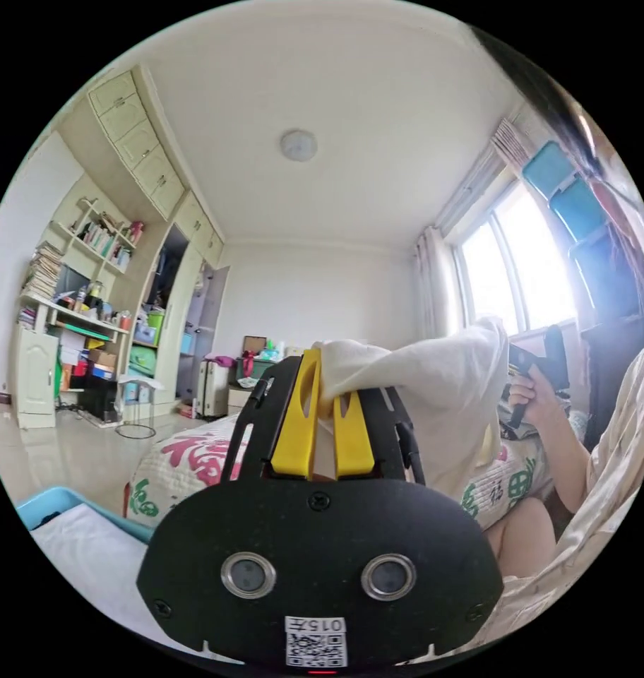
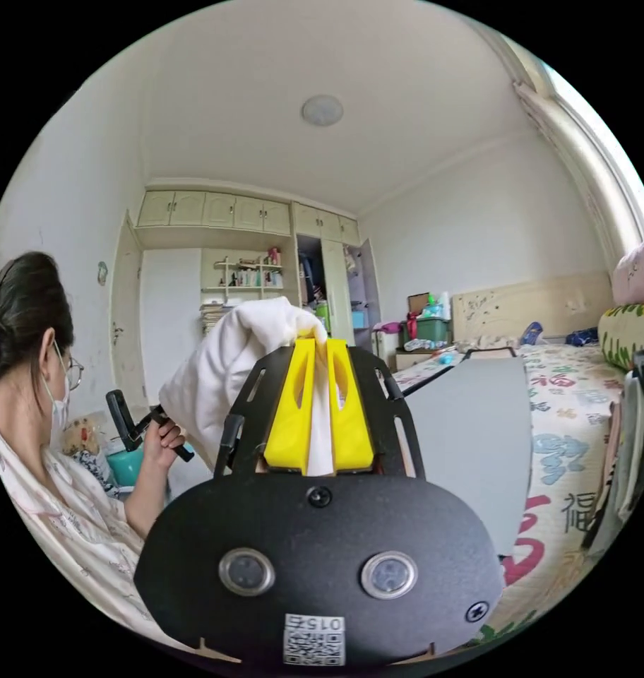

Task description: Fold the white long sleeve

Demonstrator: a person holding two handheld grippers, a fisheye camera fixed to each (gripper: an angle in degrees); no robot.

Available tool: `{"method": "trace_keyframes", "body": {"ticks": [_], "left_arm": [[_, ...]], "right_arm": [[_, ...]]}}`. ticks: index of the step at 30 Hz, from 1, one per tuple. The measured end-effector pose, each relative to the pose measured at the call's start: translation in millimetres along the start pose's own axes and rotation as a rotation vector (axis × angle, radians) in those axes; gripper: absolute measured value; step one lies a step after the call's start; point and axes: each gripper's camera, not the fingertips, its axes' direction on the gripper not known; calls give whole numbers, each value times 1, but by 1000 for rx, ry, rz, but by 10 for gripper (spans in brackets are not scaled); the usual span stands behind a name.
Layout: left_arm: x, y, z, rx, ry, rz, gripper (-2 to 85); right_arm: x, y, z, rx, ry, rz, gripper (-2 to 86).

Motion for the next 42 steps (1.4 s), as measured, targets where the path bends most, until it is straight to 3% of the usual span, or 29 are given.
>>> {"method": "trace_keyframes", "body": {"ticks": [7,11,13,15,21,24,33,38,42], "left_arm": [[-5,1,268,-178,138,-70,-6],[8,54,477,-431,67,-68,-5],[24,87,546,-535,24,-16,-5],[58,92,610,-666,10,70,-4],[119,115,723,-873,26,170,2],[125,132,770,-977,38,125,7],[180,160,810,-1001,67,65,6],[227,179,818,-1012,68,62,6],[280,195,816,-1006,48,87,7]], "right_arm": [[56,12,55,-123,295,64,36],[88,30,77,-70,683,153,7],[76,38,81,-23,711,70,1],[44,51,113,-84,658,-148,-3],[-17,160,303,-580,883,-813,-9],[-25,228,378,-683,949,-1027,-10],[-15,330,473,-866,1018,-1317,-10],[-2,364,496,-851,1121,-1543,-9],[14,386,519,-969,1086,-1524,-6]]}}
